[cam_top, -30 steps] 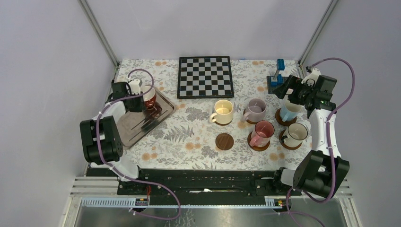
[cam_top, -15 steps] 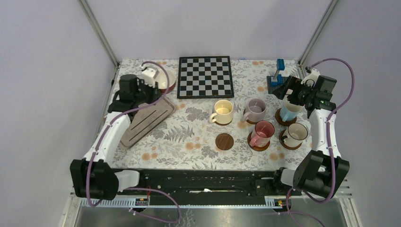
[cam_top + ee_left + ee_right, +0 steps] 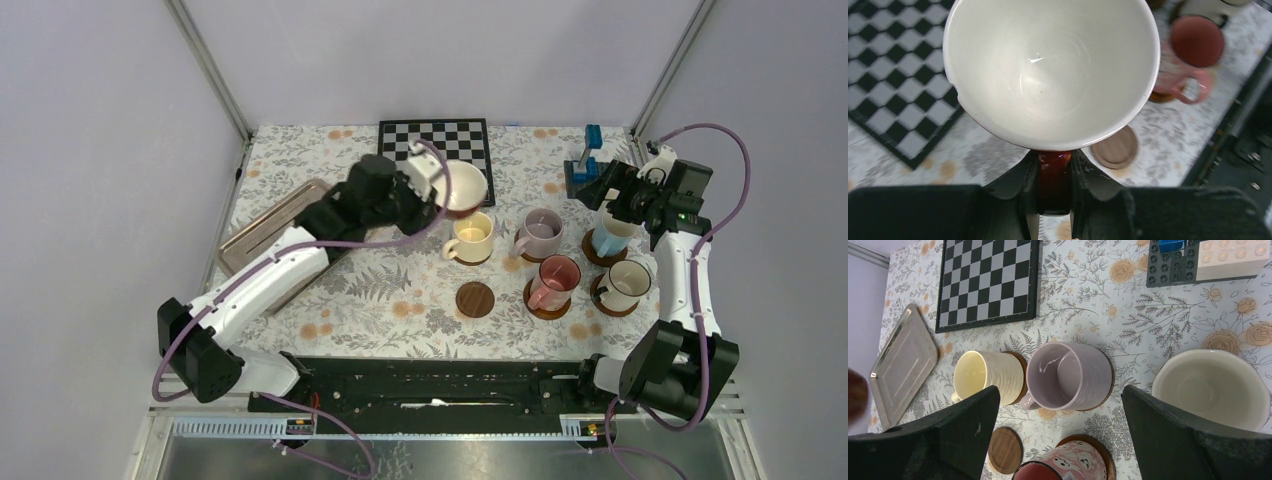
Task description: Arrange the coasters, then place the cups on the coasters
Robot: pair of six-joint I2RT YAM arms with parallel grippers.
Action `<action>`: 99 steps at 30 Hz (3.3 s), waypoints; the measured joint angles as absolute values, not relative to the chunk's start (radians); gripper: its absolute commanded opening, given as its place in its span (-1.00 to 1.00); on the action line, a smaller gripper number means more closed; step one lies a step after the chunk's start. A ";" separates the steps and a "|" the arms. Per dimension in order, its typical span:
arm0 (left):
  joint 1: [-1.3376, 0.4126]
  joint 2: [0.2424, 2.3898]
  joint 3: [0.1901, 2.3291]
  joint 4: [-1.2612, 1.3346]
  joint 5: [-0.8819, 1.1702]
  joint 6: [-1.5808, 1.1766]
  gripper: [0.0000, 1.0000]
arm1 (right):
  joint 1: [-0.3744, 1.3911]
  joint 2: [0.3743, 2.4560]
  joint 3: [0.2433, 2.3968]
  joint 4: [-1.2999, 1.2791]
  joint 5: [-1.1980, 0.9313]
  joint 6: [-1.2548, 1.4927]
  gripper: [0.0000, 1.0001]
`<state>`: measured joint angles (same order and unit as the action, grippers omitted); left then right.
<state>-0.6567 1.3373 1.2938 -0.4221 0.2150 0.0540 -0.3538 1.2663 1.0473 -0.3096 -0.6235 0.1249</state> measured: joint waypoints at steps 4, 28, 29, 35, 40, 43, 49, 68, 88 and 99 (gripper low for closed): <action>-0.797 1.363 1.291 -0.425 0.216 0.038 -1.00 | -0.354 1.257 1.047 -0.314 -0.631 0.124 0.99; -0.978 1.397 0.915 -0.169 0.175 -0.067 -1.00 | -0.354 1.181 1.048 -0.376 -0.637 0.112 0.99; -0.984 1.396 0.897 -0.149 0.173 -0.060 -1.00 | -0.354 1.176 1.047 -0.376 -0.637 0.110 0.99; -0.996 1.394 0.813 -0.088 0.148 -0.035 -1.00 | -0.354 1.165 1.038 -0.377 -0.628 0.102 0.99; -0.997 1.394 0.770 -0.008 0.119 -0.032 -1.00 | -0.354 1.156 1.016 -0.378 -0.608 0.089 0.99; -0.999 1.394 0.750 0.049 0.099 -0.025 -1.00 | -0.354 1.141 1.000 -0.383 -0.585 0.079 0.99; -1.016 1.394 0.722 0.102 0.093 -0.017 -1.00 | -0.354 1.127 0.989 -0.385 -0.564 0.069 0.99; -1.042 1.446 0.659 0.243 0.075 0.018 -1.00 | -0.354 1.104 0.964 -0.385 -0.532 0.060 0.99; -1.042 1.475 0.625 0.327 0.070 -0.033 -0.09 | -0.354 1.093 0.954 -0.385 -0.531 0.059 0.99; -1.042 1.468 0.627 0.318 0.074 -0.035 0.11 | -0.354 1.093 0.954 -0.385 -0.516 0.057 0.99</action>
